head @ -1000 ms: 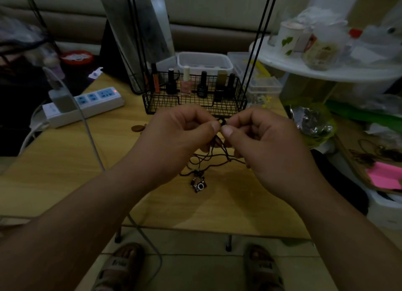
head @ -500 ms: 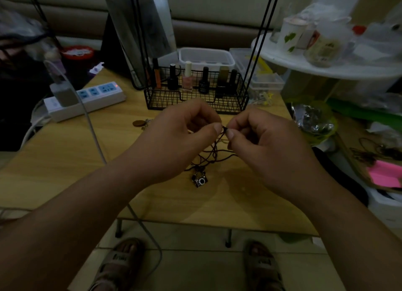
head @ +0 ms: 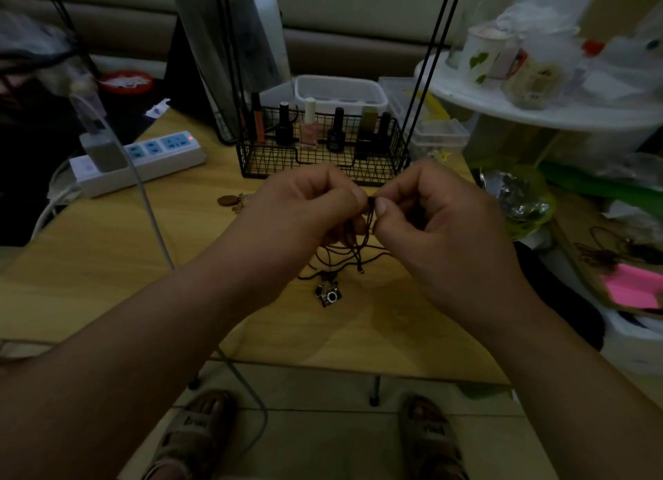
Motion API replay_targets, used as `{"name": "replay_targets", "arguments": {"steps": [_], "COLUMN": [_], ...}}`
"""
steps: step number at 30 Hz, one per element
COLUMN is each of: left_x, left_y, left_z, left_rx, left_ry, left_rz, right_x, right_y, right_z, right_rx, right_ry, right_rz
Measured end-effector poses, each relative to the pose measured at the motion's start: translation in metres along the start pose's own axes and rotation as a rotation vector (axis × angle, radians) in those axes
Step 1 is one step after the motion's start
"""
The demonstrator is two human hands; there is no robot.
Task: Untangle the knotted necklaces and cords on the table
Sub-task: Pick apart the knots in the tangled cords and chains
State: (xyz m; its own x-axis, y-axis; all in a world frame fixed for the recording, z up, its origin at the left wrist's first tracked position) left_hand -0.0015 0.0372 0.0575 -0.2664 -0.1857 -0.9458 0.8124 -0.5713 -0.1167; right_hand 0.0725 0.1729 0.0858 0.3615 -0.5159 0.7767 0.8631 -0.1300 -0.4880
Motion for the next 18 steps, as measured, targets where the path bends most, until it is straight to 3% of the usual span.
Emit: {"name": "replay_targets", "arguments": {"steps": [3,6,8,18], "left_x": [0.004,-0.013,-0.024,-0.016], "left_y": [0.001,0.005,0.008,0.006], "left_z": [-0.005,0.012,0.014,0.01], "left_rx": [0.022,-0.155,-0.217,-0.122], "left_ry": [0.116,-0.402,-0.619,-0.617], "left_rz": [0.074,-0.204,-0.348,-0.287], "right_x": [0.001,-0.001,-0.002,-0.005], "right_y": [0.001,0.001,0.002,0.002], "right_z": [0.0,0.002,0.002,-0.006], "right_rx": [-0.018,-0.015,-0.009,0.082], "right_ry": [-0.021,0.02,0.043,0.168], "right_rz": [0.013,0.008,0.013,0.037]}}
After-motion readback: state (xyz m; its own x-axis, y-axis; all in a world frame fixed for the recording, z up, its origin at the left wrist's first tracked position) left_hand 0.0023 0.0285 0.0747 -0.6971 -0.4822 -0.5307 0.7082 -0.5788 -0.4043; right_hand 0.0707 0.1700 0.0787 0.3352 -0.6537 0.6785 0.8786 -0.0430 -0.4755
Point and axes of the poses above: each hand's wrist, its own y-axis away from the middle knuckle, its own z-axis out of the back of the hand, x = y × z, the point moved 7 cm from there along -y, towards the middle knuckle, and after that the axes turned 11 degrees about -y, right-handed, at the moved point
